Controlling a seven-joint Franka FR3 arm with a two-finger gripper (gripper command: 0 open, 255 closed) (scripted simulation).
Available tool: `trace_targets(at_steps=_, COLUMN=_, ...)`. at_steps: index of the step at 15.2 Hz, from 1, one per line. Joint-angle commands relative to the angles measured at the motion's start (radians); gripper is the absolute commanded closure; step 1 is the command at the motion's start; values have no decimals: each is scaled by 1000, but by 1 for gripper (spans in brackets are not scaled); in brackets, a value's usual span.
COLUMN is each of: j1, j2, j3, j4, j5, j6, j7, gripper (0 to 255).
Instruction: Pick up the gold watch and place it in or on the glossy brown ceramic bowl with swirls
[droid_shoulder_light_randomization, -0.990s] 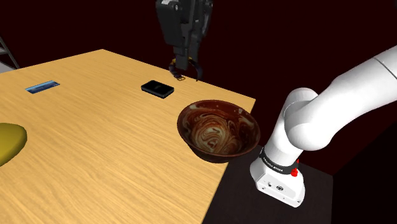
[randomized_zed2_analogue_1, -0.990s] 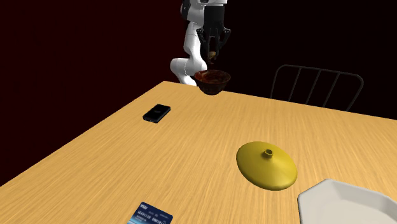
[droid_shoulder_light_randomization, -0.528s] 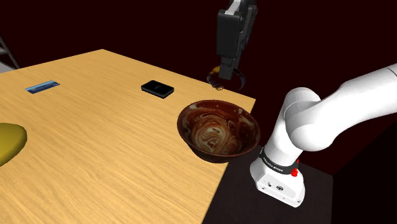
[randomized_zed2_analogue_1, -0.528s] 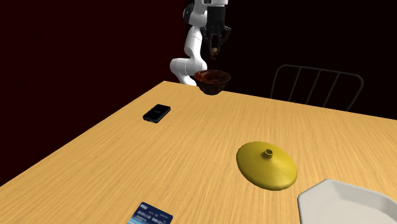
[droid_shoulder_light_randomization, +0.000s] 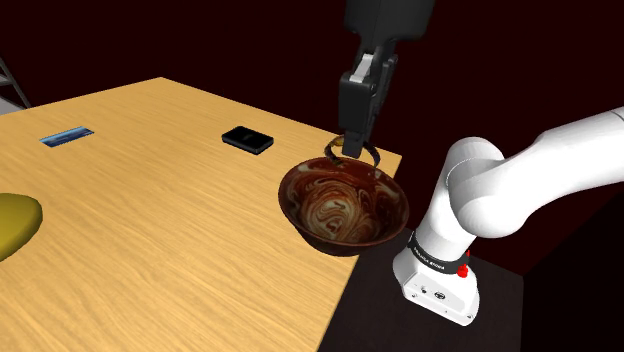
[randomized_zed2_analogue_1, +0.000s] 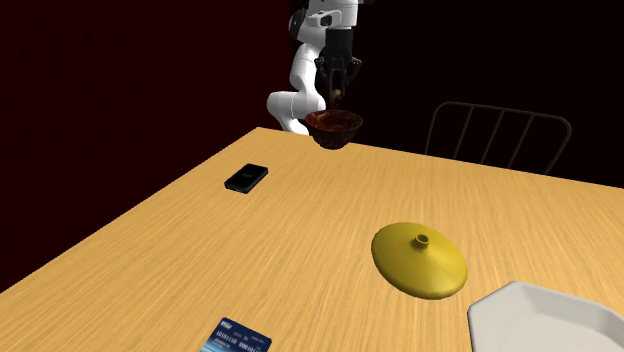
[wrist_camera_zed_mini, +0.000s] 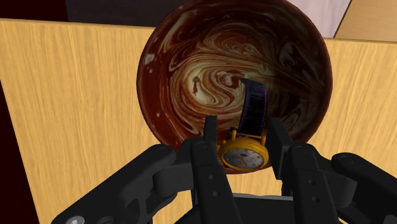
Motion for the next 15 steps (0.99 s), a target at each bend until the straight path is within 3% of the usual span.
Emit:
trace_targets(at_steps=1, j1=3, j2=-9, j3=6, j4=-32, j5=6, j6=24, j7=-2, gripper=255)
trace_targets(at_steps=7, j1=14, j2=-38, j3=23, j4=-129, j5=25, j6=92, j7=-9, gripper=255)
trace_targets(at_steps=15, j1=16, j2=-37, j3=22, j4=-129, j5=24, j6=93, j7=-8, gripper=255)
